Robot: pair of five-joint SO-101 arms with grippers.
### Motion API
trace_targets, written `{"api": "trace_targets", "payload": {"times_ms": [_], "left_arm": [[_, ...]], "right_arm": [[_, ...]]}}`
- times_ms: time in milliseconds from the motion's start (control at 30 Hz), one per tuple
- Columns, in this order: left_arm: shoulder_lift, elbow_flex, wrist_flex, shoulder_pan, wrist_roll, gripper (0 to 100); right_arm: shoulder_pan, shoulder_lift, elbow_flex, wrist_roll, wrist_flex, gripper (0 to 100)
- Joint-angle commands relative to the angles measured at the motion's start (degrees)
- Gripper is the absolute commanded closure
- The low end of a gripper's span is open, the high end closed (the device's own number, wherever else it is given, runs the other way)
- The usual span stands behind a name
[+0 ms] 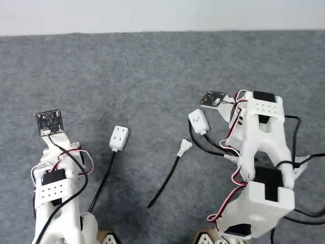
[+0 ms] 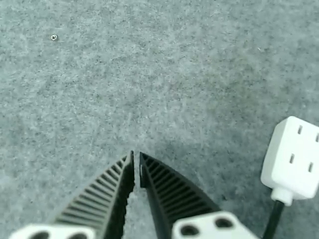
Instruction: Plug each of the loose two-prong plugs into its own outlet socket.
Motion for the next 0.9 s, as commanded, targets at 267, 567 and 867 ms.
{"api": "trace_targets", "payload": {"times_ms": [267, 567, 867], "left_arm": [[0.3, -2.9, -1.1, -0.3, -0.6, 98], [-0.2, -2.3, -1.1, -0.3, -0.6, 98], [-0.2, -2.3, -1.1, -0.3, -0.6, 98]], "right_arm": [[0.6, -5.8, -1.6, 1.0, 7.4, 97.0], [3.5, 0.7, 3.4, 3.0, -2.3, 99.0], [3.0, 6.0, 3.6, 3.0, -1.9, 99.0]]}}
